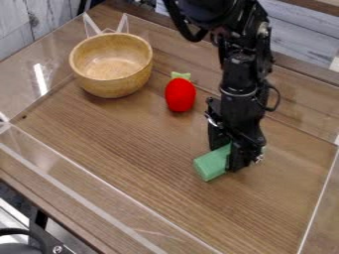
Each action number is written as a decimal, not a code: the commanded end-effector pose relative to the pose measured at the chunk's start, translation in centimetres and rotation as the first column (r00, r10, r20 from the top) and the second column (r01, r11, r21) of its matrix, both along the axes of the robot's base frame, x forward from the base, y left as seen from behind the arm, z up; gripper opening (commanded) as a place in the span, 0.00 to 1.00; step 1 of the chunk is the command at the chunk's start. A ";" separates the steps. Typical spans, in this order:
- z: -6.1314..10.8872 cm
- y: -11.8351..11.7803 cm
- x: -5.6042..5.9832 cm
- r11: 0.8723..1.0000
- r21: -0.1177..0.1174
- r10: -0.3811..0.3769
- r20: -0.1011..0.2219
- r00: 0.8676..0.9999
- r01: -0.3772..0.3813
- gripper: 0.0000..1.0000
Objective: Put the green block in the brown bowl
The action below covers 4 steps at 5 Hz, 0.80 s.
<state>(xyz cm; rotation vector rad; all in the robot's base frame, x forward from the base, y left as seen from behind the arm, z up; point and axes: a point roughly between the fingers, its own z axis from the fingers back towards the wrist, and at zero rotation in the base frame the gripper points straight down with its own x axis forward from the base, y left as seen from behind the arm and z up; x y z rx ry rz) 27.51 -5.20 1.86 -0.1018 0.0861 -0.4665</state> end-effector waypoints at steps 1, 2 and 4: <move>1.3 -0.3 0.1 0.995 0.001 -0.100 0.045 0.994 0.100 0.00; 1.8 -0.6 0.2 0.994 0.004 -0.113 0.045 0.993 0.113 0.00; 2.3 -1.6 0.4 0.997 0.003 -0.082 0.055 0.995 0.082 0.00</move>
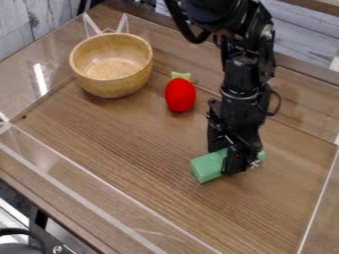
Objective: Put the green block in the brown bowl
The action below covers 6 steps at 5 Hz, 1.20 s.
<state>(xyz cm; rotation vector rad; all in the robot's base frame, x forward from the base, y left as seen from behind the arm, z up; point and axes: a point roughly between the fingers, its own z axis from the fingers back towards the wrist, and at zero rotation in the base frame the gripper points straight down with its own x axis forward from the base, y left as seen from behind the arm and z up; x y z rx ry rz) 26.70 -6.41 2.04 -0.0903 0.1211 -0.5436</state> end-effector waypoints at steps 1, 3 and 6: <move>2.0 -1.1 1.2 0.999 -0.017 0.034 0.088 0.996 -0.033 0.00; 4.3 -0.5 1.7 0.998 -0.002 0.055 0.127 0.990 -0.055 0.00; 14.9 8.9 3.2 0.950 0.049 0.284 0.270 0.920 -0.308 0.00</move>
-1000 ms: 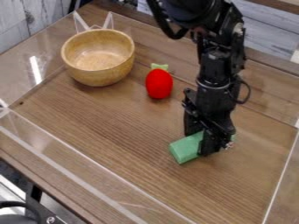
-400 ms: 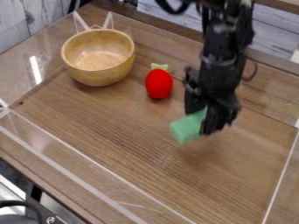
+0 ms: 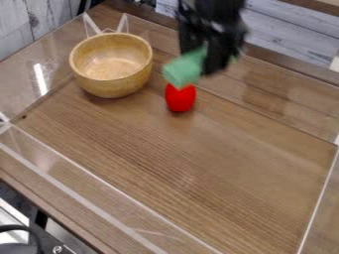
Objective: Put the green block in the brown bowl
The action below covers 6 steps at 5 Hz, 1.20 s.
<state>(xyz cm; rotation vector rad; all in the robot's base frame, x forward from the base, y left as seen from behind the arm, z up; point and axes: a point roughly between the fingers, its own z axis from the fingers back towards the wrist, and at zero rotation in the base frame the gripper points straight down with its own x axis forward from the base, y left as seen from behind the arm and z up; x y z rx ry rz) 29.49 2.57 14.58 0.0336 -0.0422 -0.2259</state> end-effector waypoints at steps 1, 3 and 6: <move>3.1 0.5 1.3 0.999 0.010 0.033 0.088 0.996 -0.034 0.00; 3.9 0.1 1.1 0.992 0.007 0.122 0.083 0.989 -0.123 0.00; 3.2 -2.7 2.3 0.976 0.002 0.216 0.069 0.974 -0.216 0.00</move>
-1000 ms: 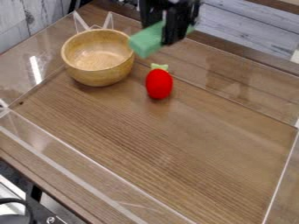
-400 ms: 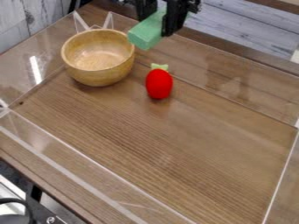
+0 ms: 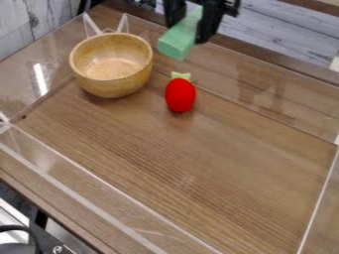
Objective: Put the green block in the brown bowl
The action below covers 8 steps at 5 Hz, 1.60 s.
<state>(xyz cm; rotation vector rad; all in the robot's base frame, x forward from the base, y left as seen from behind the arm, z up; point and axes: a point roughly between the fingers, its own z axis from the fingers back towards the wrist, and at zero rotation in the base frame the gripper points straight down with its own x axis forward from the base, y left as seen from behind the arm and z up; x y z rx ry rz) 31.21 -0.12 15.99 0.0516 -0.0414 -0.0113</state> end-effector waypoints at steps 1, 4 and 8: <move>1.2 -1.4 1.1 1.000 -0.002 0.011 0.057 0.998 -0.011 0.00; 1.7 -1.5 1.7 0.999 -0.014 0.036 0.038 0.999 -0.036 0.00; 0.2 -3.1 1.2 0.999 -0.031 0.040 0.030 0.999 -0.039 0.00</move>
